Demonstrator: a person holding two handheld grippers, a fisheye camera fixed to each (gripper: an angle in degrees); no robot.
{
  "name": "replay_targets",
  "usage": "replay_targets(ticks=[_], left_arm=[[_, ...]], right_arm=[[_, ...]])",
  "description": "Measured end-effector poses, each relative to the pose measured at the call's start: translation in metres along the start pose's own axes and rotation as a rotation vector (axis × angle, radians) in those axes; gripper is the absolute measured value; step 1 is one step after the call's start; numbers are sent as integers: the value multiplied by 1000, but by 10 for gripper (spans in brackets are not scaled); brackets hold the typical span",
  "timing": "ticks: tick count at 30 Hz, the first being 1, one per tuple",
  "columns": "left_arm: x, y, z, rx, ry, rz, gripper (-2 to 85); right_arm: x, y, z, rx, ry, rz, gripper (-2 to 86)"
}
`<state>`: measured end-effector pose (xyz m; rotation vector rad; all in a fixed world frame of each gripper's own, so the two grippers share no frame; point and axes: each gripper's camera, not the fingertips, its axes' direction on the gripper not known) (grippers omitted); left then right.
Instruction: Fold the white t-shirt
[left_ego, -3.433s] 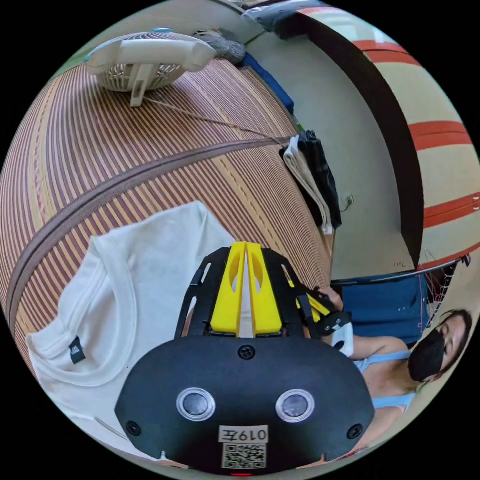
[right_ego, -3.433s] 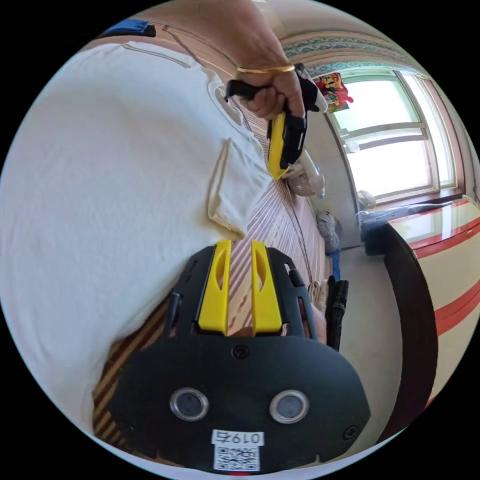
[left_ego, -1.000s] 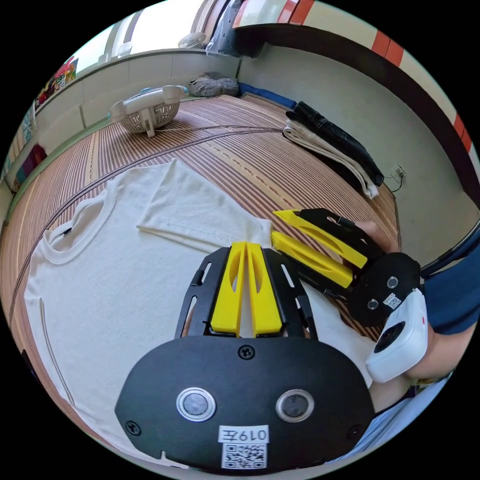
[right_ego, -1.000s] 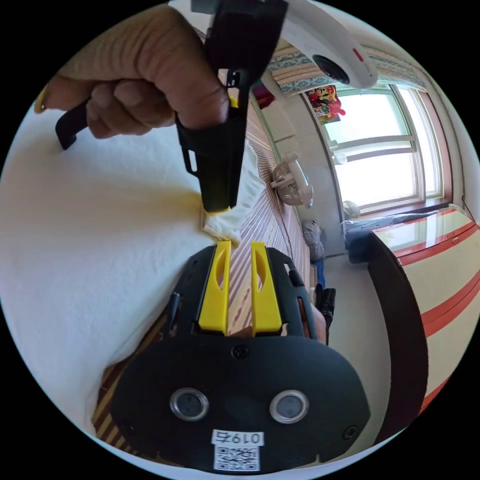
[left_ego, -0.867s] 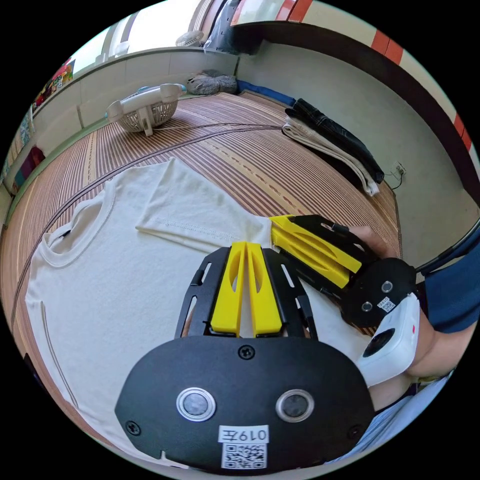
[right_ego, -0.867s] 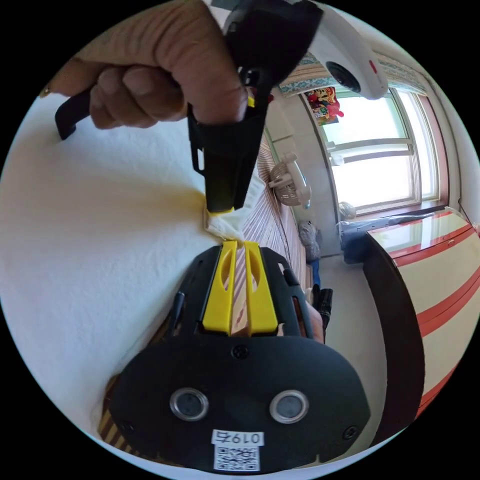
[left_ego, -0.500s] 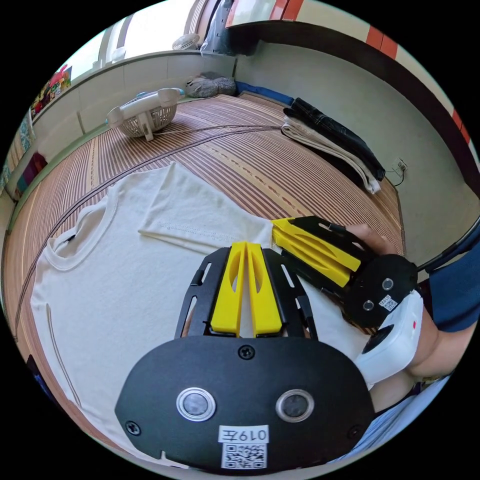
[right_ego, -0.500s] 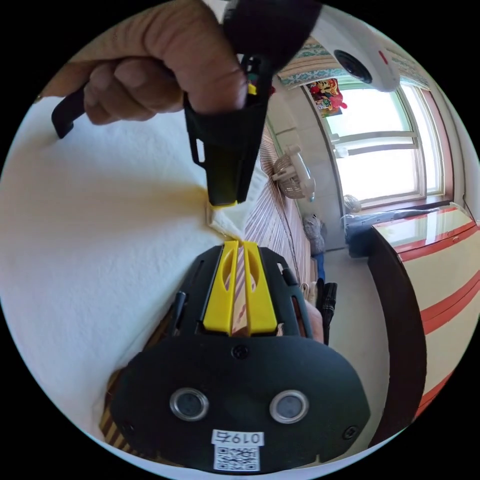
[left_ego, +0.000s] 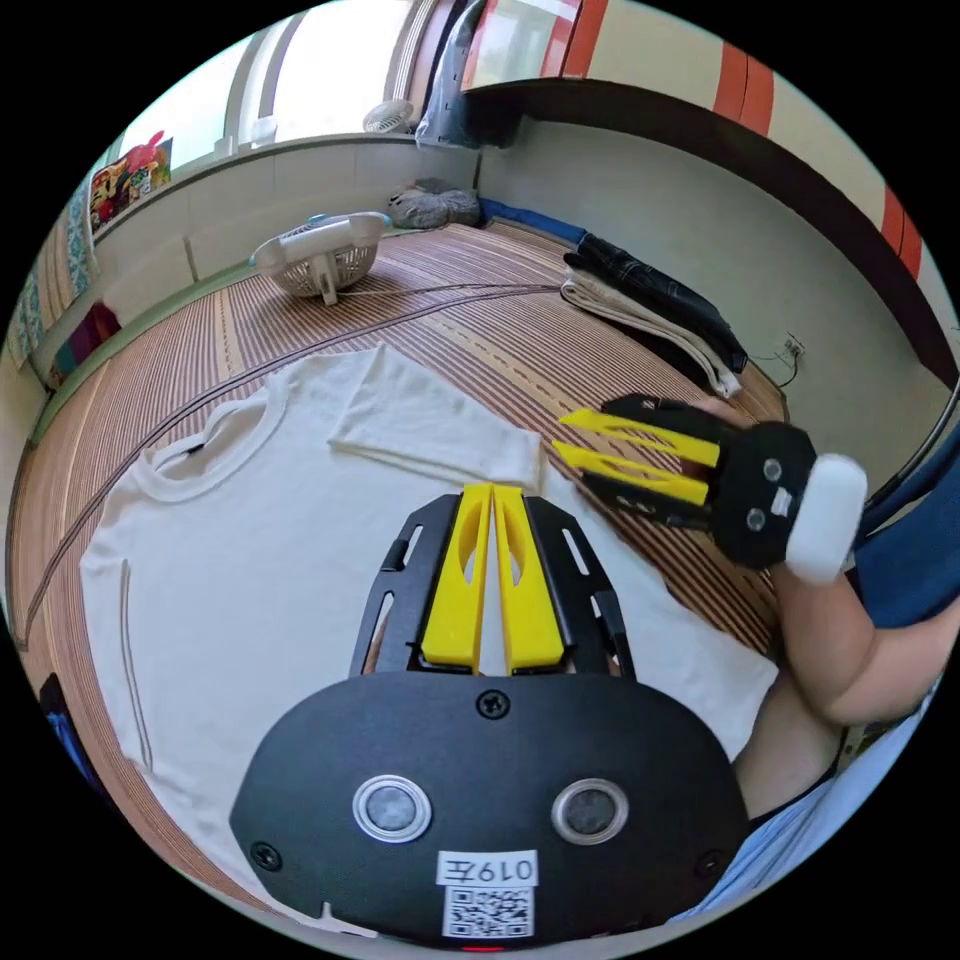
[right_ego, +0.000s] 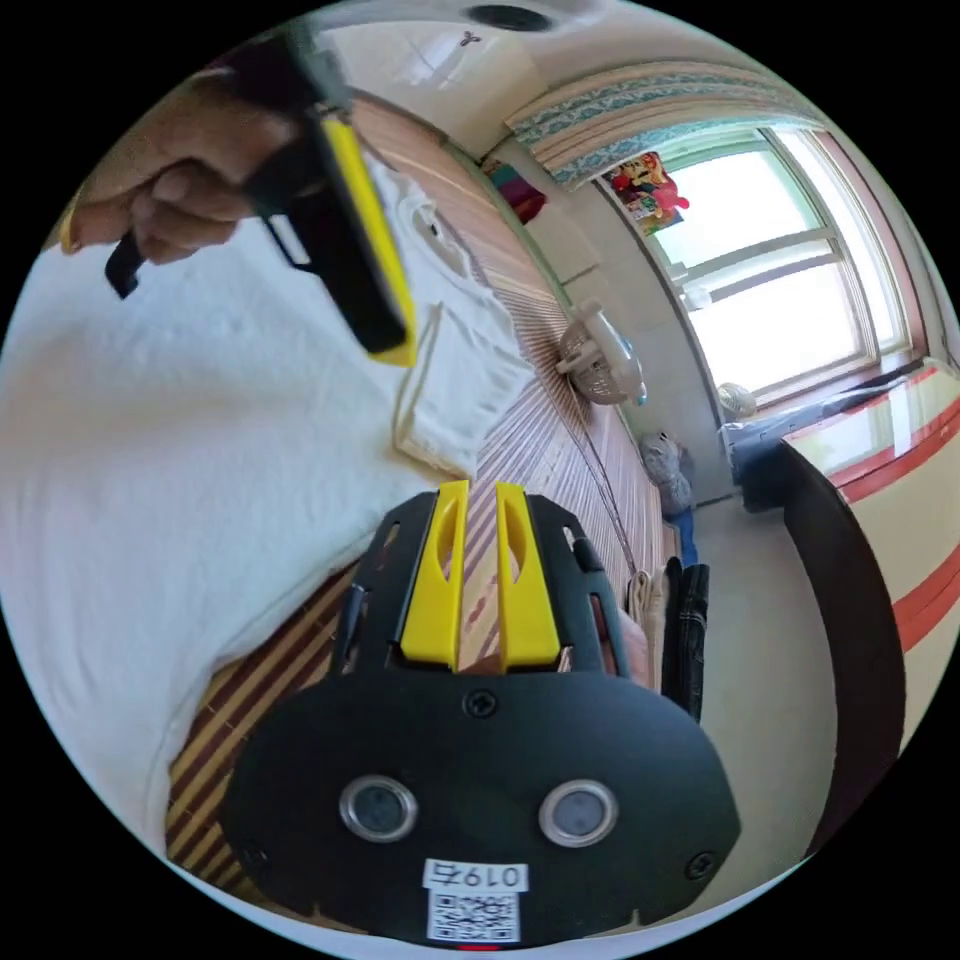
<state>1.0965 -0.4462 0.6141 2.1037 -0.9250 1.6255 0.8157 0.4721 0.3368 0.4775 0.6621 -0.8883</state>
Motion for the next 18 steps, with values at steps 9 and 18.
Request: replay_targets(ticks=[9,18], left_arm=[[-28,159,-126,-56,-116,-14,12],[-80,238,-175,120,-102,-26,11]], right_arm=[[109,40,18,7,-178,481,37],[215,70,62,1,-585,769,19]])
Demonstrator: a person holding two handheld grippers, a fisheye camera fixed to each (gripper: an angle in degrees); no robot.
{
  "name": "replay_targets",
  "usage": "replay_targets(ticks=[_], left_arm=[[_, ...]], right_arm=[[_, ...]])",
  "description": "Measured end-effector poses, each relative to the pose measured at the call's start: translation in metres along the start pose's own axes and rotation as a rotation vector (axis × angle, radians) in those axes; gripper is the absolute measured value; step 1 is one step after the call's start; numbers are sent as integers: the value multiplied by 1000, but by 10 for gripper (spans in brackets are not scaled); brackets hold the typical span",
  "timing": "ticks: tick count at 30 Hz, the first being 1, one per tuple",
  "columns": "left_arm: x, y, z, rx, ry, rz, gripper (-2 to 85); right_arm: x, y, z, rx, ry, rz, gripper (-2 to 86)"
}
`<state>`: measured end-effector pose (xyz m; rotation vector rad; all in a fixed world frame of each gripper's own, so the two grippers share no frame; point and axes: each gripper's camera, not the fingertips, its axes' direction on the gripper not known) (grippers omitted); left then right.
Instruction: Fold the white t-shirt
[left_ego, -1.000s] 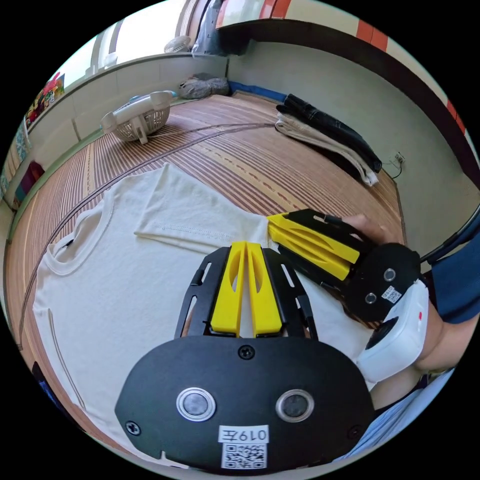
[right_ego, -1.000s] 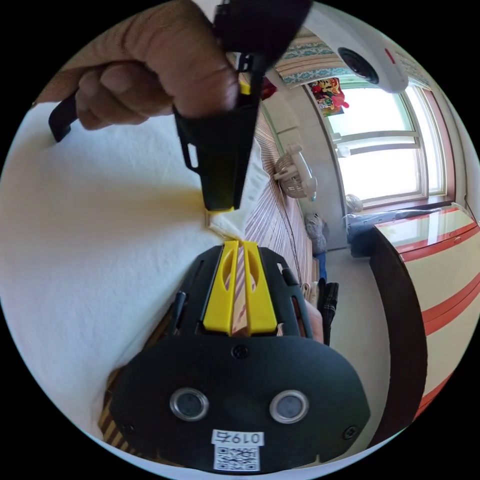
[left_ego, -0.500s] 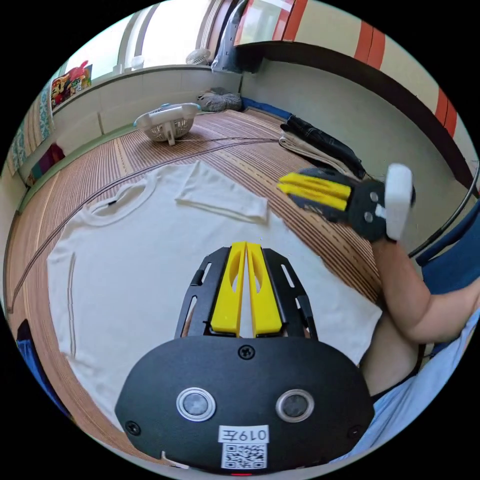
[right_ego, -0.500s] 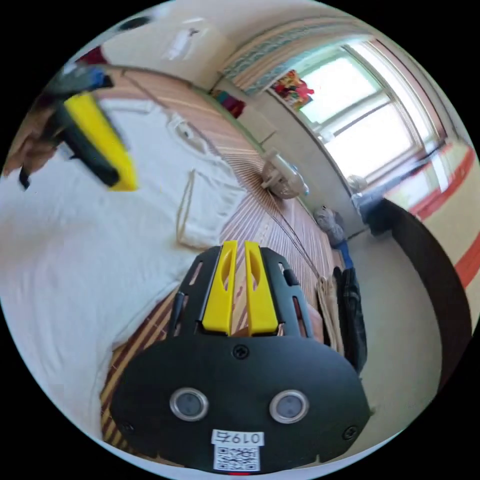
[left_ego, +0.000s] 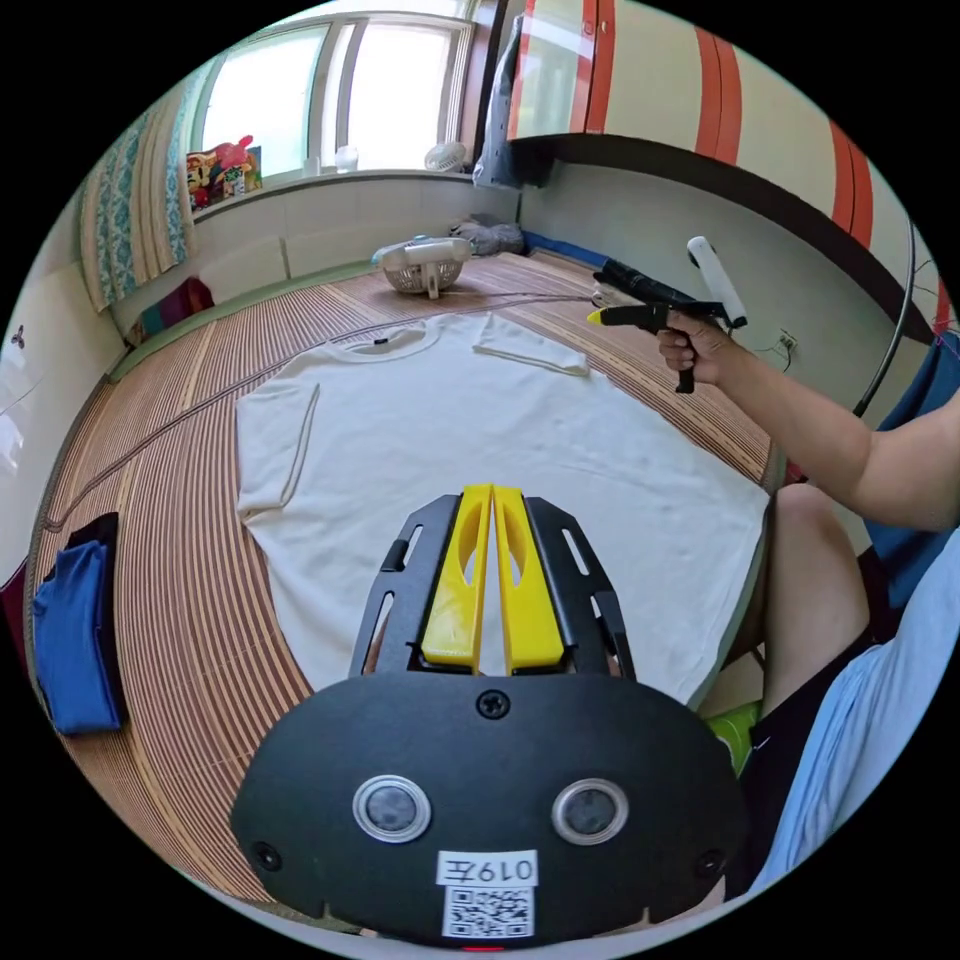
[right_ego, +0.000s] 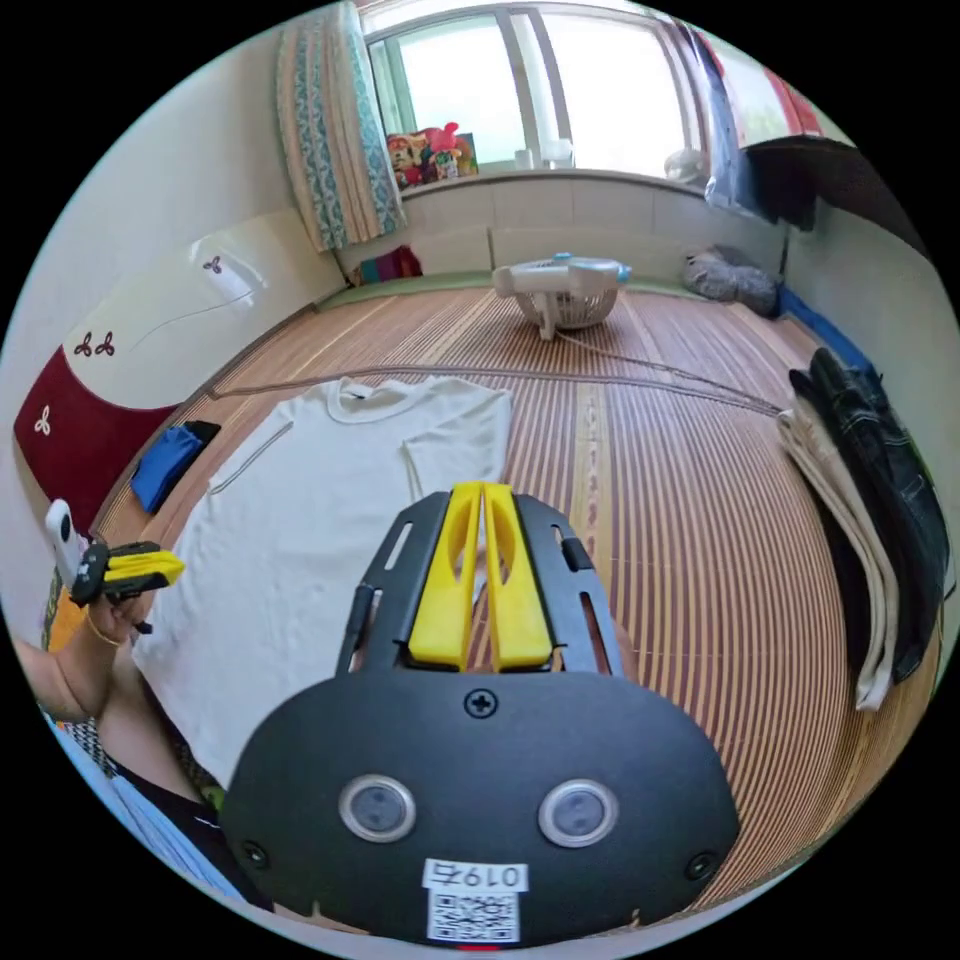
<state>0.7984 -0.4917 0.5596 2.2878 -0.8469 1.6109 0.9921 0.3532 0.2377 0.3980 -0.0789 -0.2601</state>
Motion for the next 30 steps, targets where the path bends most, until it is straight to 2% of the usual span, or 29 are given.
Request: replay_targets(ticks=[4,6,8,12,22,26,30], left_arm=[[-7,9,-14,20,44,70,11],[-16,18,-20,4,-17,103,10],[-24,23,-29,12,-57,102,10],[-50,32,-49,81,-12,38,10],[-95,57,-52,71,26,-81,9],[-102,64,-51,61,26,-83,9],[-107,69,-49,45,27,-74,9]], right_arm=[[31,-13,16,-68,11,50,50],[59,-14,23,-100,-35,88,52],[80,-12,26,-125,-98,111,58],[119,-6,25,-108,-188,172,73],[158,-17,27,-108,-191,189,63],[164,-25,28,-140,-136,170,29],[198,-17,28,-104,-248,371,13]])
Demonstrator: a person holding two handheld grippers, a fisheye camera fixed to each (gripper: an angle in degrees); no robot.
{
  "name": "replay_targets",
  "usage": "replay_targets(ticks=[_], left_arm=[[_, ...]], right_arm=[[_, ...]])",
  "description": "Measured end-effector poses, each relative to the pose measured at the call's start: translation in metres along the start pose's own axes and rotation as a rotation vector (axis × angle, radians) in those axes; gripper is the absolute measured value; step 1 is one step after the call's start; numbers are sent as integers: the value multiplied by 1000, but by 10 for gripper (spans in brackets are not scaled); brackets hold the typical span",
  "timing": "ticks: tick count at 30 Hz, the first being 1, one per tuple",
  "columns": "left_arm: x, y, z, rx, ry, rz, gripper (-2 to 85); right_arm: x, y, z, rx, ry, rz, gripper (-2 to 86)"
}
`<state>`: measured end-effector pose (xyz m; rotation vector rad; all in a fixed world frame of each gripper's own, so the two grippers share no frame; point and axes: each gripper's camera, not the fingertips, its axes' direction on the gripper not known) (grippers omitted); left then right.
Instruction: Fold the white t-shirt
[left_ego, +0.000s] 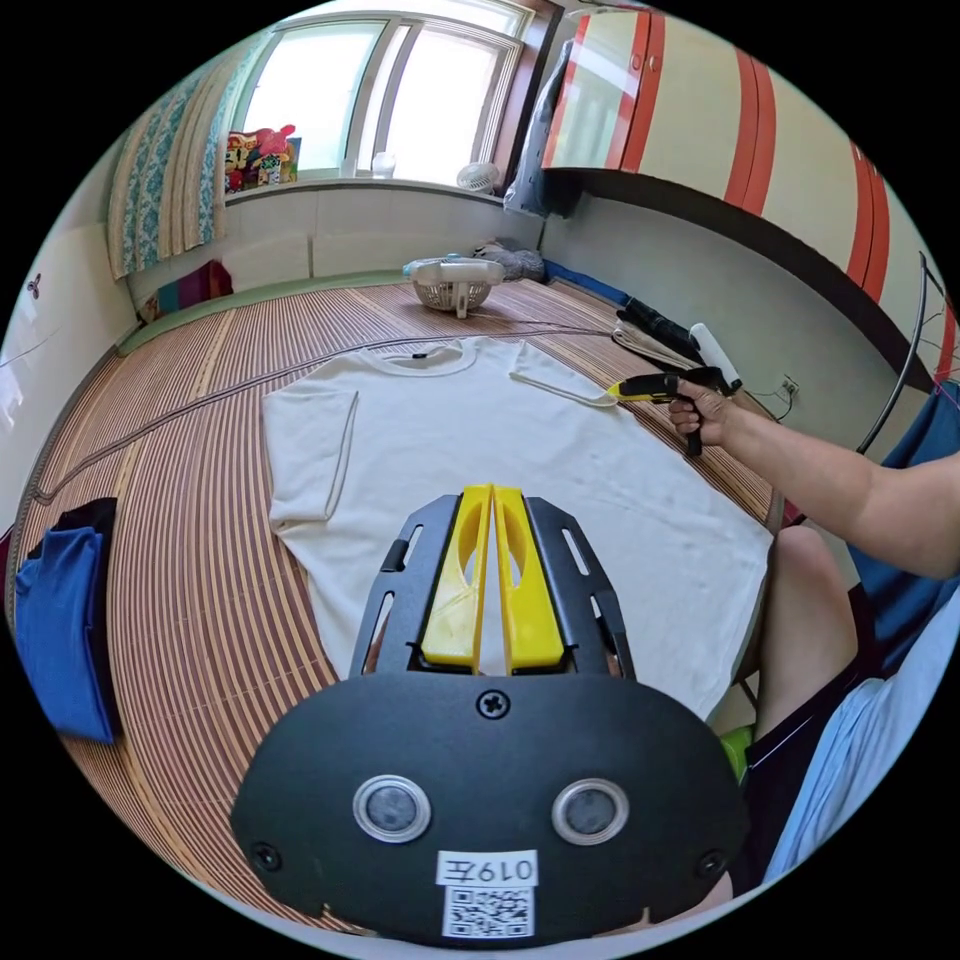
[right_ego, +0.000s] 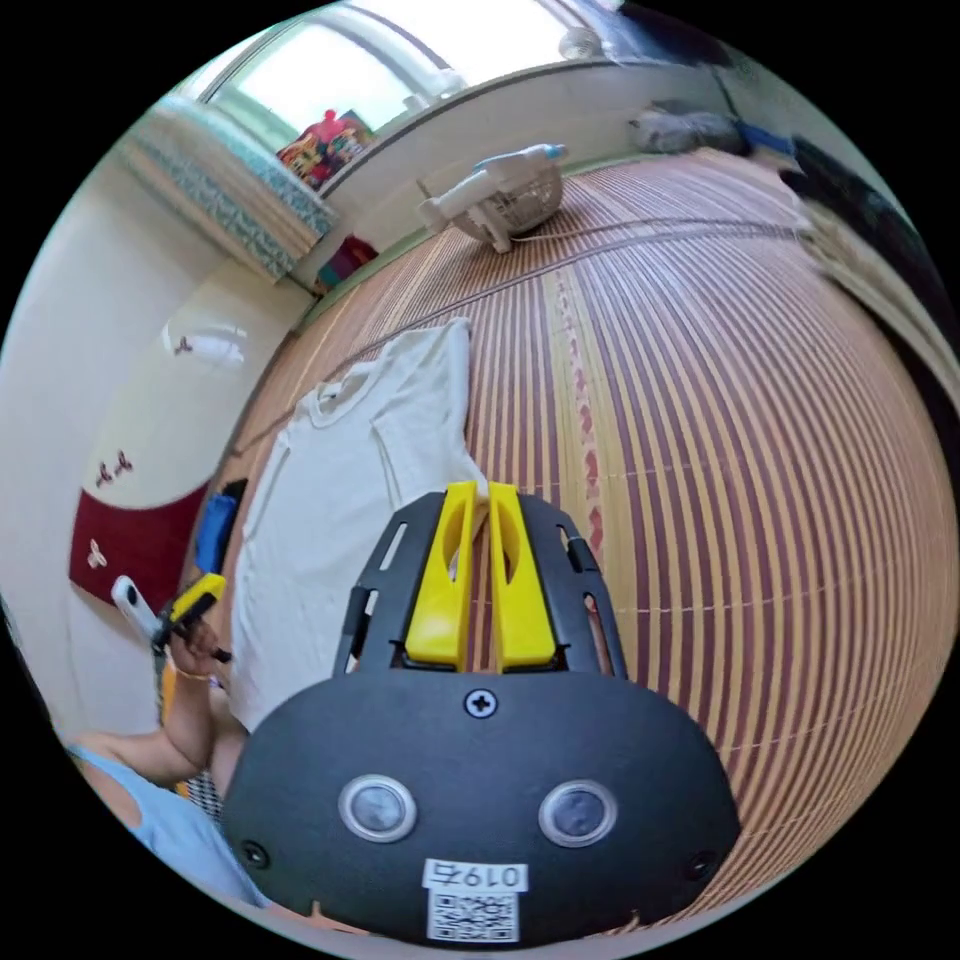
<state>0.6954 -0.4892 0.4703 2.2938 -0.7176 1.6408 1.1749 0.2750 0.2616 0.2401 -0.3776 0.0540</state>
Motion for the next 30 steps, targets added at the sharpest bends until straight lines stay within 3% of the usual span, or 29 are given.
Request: replay_targets(ticks=[14,24,30], left_arm=[[-10,10,-7,-7,-12,33,9],[-21,14,-4,-12,-2,22,9],[-23,15,0,-19,0,21,9]], right_arm=[[-2,-7,-19,46,-24,-4,83],[-32,-34,12,-102,60,-71,56],[-65,-28,23,-104,229,-187,12]])
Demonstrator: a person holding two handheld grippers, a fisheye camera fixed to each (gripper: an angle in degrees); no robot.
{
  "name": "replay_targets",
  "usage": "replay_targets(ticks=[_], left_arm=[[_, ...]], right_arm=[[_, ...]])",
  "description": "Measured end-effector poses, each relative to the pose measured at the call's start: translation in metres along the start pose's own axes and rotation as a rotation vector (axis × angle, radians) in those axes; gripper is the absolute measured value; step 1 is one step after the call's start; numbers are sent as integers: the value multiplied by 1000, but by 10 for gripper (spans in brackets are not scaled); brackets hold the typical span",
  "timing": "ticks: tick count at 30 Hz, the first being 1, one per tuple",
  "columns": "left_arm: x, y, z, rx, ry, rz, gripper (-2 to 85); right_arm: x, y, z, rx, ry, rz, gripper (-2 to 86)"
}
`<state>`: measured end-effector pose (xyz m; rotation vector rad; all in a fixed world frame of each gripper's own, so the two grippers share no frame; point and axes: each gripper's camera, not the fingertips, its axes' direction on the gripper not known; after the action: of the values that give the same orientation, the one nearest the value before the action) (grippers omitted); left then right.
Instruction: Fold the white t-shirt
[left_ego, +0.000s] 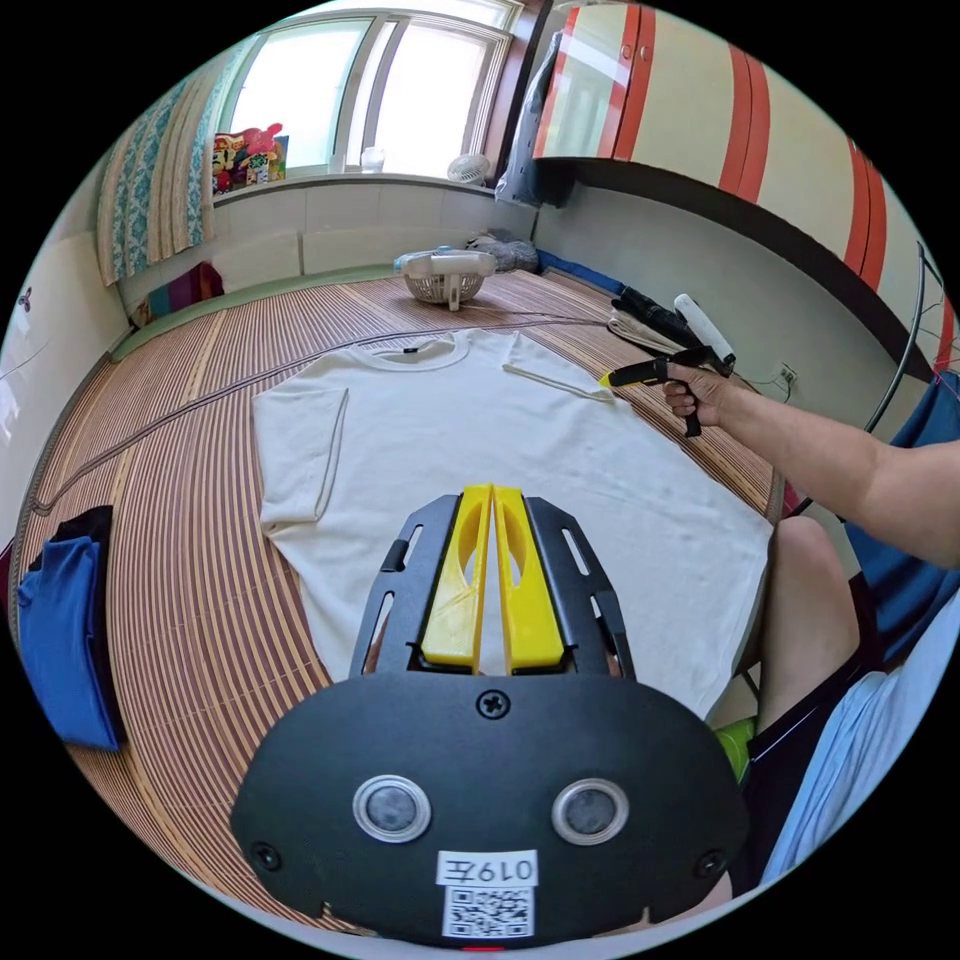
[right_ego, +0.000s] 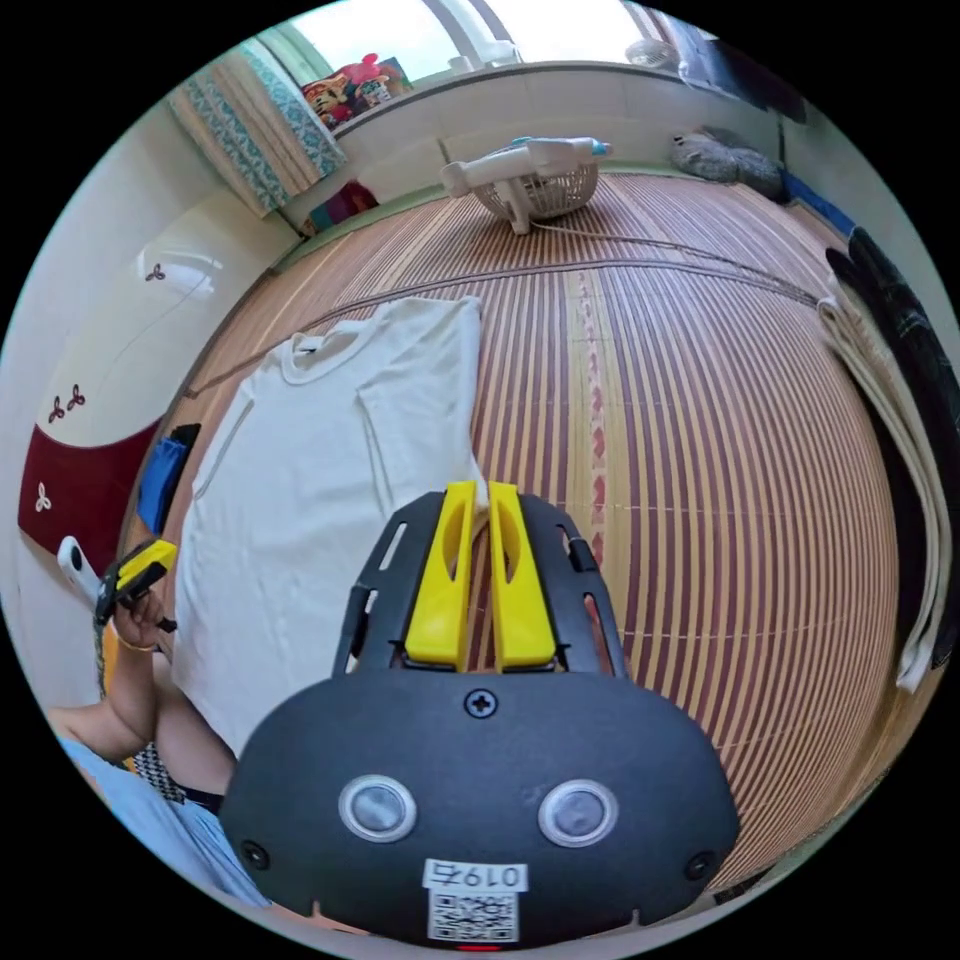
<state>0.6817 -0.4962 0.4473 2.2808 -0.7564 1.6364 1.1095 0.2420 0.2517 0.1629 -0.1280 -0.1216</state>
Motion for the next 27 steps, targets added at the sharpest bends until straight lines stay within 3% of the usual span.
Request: replay_targets(ticks=[7,16,23,27], left_arm=[[-1,0,3,-2,3,3,8],[-1,0,4,1,6,3,8],[1,-1,8,-4,7,6,9],[1,-2,8,1,8,4,9]], right_arm=[[-1,8,1,37,-39,80,1],[-22,18,-11,115,-95,101,54],[-62,18,14,47,51,35,56],[-73,27,12,101,68,69,45]])
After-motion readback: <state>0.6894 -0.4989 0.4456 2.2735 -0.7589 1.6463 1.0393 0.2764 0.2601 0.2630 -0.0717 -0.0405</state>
